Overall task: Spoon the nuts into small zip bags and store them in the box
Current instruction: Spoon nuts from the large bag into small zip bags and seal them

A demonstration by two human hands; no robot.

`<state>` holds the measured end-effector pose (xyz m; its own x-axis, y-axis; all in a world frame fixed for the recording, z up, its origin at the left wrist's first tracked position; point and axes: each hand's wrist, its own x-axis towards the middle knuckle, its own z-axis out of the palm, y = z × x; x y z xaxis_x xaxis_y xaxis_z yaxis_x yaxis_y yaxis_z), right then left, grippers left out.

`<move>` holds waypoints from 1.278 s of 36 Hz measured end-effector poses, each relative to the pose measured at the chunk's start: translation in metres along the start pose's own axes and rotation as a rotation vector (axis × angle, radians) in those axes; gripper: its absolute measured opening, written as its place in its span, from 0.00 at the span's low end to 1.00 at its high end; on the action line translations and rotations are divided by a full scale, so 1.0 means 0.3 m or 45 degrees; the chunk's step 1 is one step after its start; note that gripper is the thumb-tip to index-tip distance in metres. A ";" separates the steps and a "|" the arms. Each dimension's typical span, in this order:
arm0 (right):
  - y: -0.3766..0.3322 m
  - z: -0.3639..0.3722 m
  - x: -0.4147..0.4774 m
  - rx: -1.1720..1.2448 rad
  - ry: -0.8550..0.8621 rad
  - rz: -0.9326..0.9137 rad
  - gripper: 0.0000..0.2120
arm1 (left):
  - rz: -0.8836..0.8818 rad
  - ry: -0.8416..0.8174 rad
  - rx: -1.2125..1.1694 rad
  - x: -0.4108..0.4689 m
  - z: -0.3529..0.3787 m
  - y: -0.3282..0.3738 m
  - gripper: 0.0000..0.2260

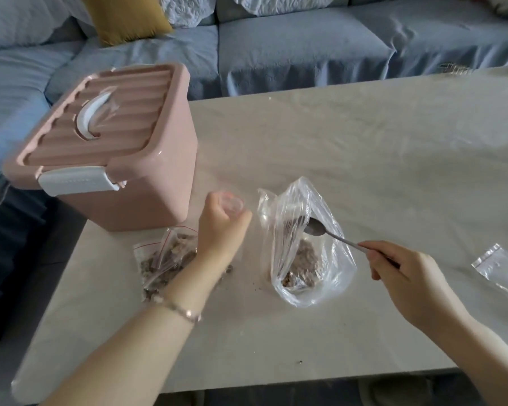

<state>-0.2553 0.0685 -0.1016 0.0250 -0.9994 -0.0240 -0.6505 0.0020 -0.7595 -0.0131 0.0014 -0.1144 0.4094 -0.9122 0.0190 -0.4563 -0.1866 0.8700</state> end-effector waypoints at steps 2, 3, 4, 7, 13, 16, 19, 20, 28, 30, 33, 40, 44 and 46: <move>0.009 0.008 0.014 0.068 0.025 0.033 0.18 | 0.006 -0.013 0.061 0.099 0.021 0.002 0.08; 0.012 0.013 0.021 0.095 0.030 0.050 0.18 | -0.011 -0.045 0.094 0.145 0.032 0.000 0.08; 0.015 0.017 0.028 0.115 0.028 0.067 0.18 | -0.037 -0.073 0.129 0.188 0.045 -0.004 0.07; 0.023 0.036 0.046 0.125 -0.003 0.100 0.17 | -0.127 -0.129 0.178 0.269 0.076 -0.008 0.06; 0.038 0.048 0.059 0.088 -0.016 0.068 0.17 | -0.177 -0.436 -0.082 0.283 0.128 0.016 0.10; 0.043 0.044 0.051 0.078 -0.013 0.064 0.17 | -0.083 -0.425 0.007 0.277 0.133 0.008 0.10; 0.049 0.039 0.040 0.112 0.002 0.066 0.17 | -0.042 -0.446 0.038 0.269 0.135 -0.009 0.13; 0.050 0.038 0.038 0.130 0.007 0.066 0.17 | -0.047 -0.450 0.022 0.270 0.132 -0.019 0.14; 0.056 0.044 0.034 0.131 0.018 0.061 0.17 | -0.046 -0.443 -0.054 0.254 0.141 -0.042 0.14; 0.059 0.047 0.031 0.108 0.016 0.057 0.17 | -0.046 -0.435 -0.113 0.249 0.153 -0.036 0.13; 0.059 0.048 0.029 0.050 0.021 0.012 0.16 | 0.009 -0.387 -0.086 0.248 0.160 -0.026 0.14; 0.096 0.027 -0.007 0.010 0.336 -0.275 0.13 | 0.086 -0.129 0.016 0.271 0.133 -0.035 0.12; 0.116 -0.001 -0.029 0.072 0.431 -0.339 0.12 | 0.173 0.061 -0.019 0.264 0.084 0.002 0.11; 0.127 0.003 -0.026 0.090 0.419 -0.337 0.14 | 0.265 0.057 -0.061 0.241 0.067 0.041 0.11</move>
<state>-0.2796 0.0765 -0.1311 -0.0672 -0.9234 0.3780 -0.6001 -0.2653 -0.7547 -0.0050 -0.0743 -0.1123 0.3454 -0.9120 0.2214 -0.4968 0.0225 0.8676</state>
